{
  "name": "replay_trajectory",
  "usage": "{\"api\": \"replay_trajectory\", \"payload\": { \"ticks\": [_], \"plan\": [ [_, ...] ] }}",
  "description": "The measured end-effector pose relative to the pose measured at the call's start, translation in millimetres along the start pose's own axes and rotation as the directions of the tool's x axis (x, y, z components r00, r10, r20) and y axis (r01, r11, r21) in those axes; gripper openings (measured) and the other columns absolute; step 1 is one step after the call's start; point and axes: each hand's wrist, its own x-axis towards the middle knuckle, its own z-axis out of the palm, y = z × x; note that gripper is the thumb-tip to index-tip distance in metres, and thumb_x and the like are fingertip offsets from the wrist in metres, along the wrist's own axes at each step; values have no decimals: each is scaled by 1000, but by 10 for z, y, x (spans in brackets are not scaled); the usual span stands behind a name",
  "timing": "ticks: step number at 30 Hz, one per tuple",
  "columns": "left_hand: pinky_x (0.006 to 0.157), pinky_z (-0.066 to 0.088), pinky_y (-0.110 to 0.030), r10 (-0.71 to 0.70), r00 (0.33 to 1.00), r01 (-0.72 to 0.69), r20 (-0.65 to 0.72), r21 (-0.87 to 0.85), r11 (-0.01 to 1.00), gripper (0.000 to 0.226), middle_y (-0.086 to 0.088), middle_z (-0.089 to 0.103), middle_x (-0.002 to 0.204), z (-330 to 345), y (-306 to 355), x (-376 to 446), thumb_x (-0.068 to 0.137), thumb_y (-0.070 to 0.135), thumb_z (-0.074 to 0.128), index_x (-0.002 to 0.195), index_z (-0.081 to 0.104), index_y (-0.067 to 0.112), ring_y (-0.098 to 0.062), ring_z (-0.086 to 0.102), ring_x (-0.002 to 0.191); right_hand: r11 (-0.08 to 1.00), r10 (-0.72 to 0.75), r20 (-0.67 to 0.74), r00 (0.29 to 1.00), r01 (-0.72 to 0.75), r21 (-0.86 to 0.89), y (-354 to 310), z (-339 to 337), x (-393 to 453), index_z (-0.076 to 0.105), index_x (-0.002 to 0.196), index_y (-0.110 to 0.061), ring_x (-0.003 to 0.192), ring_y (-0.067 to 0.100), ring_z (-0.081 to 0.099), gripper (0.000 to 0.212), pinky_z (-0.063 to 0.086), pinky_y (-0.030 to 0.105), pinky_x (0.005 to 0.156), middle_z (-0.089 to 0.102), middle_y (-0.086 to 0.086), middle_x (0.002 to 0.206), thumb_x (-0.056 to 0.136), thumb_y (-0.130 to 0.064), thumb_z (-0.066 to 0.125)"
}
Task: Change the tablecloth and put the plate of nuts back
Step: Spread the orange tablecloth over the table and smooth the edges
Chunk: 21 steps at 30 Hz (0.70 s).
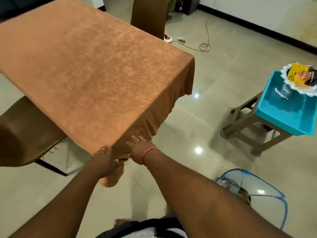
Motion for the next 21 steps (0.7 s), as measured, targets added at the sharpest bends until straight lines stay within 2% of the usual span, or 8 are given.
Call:
{"api": "replay_trajectory", "payload": {
  "ticks": [5, 8, 10, 14, 21],
  "plan": [
    [116, 29, -47, -71, 997, 71, -11, 26, 997, 71, -8, 20, 164, 34, 253, -176, 100, 54, 38, 157, 17, 18, -28, 28, 147, 999, -32, 53, 998, 34, -28, 162, -8, -84, 13, 157, -31, 151, 32, 2, 62, 12, 54, 119, -1, 1, 166, 102, -39, 40],
    [112, 35, -48, -102, 992, 102, -71, 1, 995, 71, -6, 26, 161, -17, 216, -334, 98, 54, 40, 156, 19, 19, -27, 35, 143, 995, -91, 69, 993, 93, -28, 36, -59, -71, 12, 157, -30, 151, 32, 1, 62, 11, 54, 119, -2, 1, 166, 102, -38, 40],
    [113, 32, -52, -143, 984, 142, -102, -17, 990, 71, -7, 26, 162, -44, 127, -439, 98, 55, 39, 155, 18, 20, -28, 33, 144, 990, -135, 67, 989, 137, -26, -92, -93, -65, 13, 157, -30, 151, 32, 1, 62, 11, 54, 120, -2, 1, 166, 102, -38, 41],
    [118, 16, -55, -245, 961, 238, -132, -62, 969, 74, -5, 9, 166, -18, -217, -697, 99, 60, 32, 158, 9, 22, -26, 14, 152, 968, -239, 80, 968, 244, -58, -523, -125, -24, 17, 156, -28, 151, 33, 5, 63, 13, 56, 119, 6, 3, 165, 100, -44, 42],
    [119, 11, -58, -370, 919, 336, -133, -221, 915, 73, -4, 2, 167, 351, -1188, -1075, 99, 60, 29, 158, 6, 25, -26, 6, 153, 898, -320, 124, 939, 342, -276, -1525, 197, 166, 16, 156, -26, 151, 32, 6, 62, 16, 52, 119, 4, 6, 165, 102, -38, 42]
  ]
}}
